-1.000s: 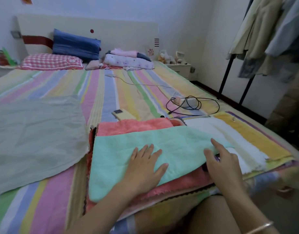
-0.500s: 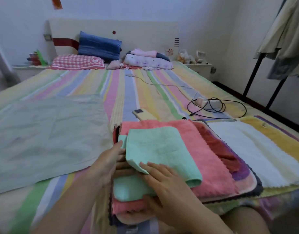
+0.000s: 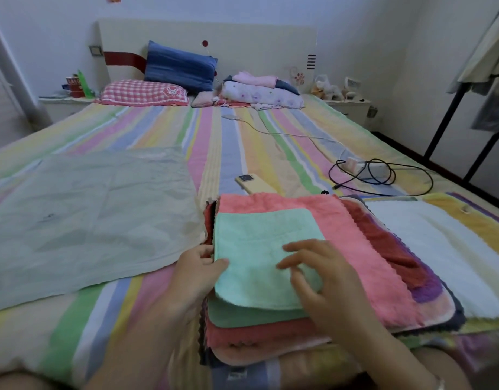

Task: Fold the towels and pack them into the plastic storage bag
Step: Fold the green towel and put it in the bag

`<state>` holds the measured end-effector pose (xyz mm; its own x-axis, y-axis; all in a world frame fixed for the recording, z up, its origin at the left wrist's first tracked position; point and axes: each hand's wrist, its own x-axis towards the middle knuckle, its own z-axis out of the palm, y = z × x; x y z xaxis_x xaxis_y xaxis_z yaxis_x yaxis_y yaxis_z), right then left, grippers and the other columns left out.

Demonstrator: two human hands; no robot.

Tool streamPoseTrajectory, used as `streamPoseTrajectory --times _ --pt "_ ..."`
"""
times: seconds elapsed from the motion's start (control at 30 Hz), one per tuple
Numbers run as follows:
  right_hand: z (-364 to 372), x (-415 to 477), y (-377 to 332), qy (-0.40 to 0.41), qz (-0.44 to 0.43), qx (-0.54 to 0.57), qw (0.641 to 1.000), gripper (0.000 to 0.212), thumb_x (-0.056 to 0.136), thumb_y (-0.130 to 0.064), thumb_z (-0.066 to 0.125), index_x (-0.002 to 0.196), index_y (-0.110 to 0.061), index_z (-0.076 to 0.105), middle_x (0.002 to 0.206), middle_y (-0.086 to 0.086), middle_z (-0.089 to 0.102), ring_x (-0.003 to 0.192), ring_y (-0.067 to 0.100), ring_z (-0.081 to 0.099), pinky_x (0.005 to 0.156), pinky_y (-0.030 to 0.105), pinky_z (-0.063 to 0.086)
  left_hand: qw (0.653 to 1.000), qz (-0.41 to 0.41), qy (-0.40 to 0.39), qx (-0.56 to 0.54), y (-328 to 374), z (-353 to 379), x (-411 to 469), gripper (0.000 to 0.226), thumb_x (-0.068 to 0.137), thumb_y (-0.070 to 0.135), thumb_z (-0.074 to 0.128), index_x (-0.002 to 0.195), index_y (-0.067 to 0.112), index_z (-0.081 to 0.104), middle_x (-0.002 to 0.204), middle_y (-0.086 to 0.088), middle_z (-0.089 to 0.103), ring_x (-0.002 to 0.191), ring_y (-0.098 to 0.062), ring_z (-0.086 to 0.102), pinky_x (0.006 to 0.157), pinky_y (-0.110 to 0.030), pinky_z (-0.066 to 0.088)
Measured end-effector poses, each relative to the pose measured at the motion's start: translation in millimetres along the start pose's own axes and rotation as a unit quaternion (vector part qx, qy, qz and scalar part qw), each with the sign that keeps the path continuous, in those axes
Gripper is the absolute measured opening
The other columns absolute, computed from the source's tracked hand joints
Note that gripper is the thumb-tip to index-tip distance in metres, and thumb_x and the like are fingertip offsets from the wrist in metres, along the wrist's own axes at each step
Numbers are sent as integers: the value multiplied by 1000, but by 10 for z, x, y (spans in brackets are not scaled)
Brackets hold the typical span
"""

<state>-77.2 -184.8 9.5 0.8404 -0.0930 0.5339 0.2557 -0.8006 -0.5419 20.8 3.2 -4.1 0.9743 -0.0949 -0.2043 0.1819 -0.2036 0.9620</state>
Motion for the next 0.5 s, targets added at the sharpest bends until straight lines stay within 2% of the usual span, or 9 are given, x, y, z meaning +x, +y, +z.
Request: streamPoseTrajectory --times 0.07,0.17,0.23,0.27,0.33,0.37,0.43,0.5 --pt "-42 71 151 5 88 -80 993 19 86 -26 56 101 -32 65 111 -15 57 108 8 49 77 22 38 1000 5 1 2 0 0 3 18 88 5 66 102 16 61 74 5 74 68 -7 71 60 -25 54" --pt "-152 132 337 -54 241 -135 959 34 90 -38 55 124 -33 51 123 -7 51 106 15 51 78 31 46 1000 1 3 15 15 -15 -23 27 89 9 67 113 15 57 72 9 73 71 -6 70 65 -28 55" --pt "-216 169 383 -87 296 -102 946 42 91 -44 53 130 -33 45 115 -8 55 95 14 56 76 33 48 998 13 17 60 38 -9 -71 40 90 17 66 127 13 50 90 6 72 81 -8 68 72 -31 54" --pt "-243 197 394 -96 319 -68 940 44 91 -44 54 131 -32 44 107 -9 57 92 12 57 75 33 48 989 43 37 134 50 -1 -96 51 91 23 65 135 14 43 108 3 69 91 -10 65 79 -33 52" --pt "-290 260 403 -101 363 30 926 44 91 -41 57 133 -31 45 99 -8 59 89 12 60 74 32 48 934 150 108 307 84 46 -154 69 92 32 60 149 17 23 145 -2 42 123 -18 48 96 -36 43" --pt "-313 289 392 -104 384 87 914 44 91 -38 58 133 -32 46 99 -5 60 88 12 61 72 31 48 902 217 133 349 129 87 -191 71 93 33 56 151 17 19 153 -2 27 135 -20 35 104 -37 37" --pt "-352 333 349 -119 408 175 888 43 92 -29 60 132 -33 47 101 -1 61 84 13 63 64 24 46 867 303 94 386 216 228 -183 65 96 35 47 152 18 20 160 0 12 145 -20 17 116 -36 23" --pt "-381 355 324 -146 414 208 874 43 91 -20 61 130 -36 50 103 1 62 82 13 64 60 22 46 840 322 -4 436 221 410 -116 62 98 44 29 154 22 15 162 1 2 149 -17 3 122 -35 6"
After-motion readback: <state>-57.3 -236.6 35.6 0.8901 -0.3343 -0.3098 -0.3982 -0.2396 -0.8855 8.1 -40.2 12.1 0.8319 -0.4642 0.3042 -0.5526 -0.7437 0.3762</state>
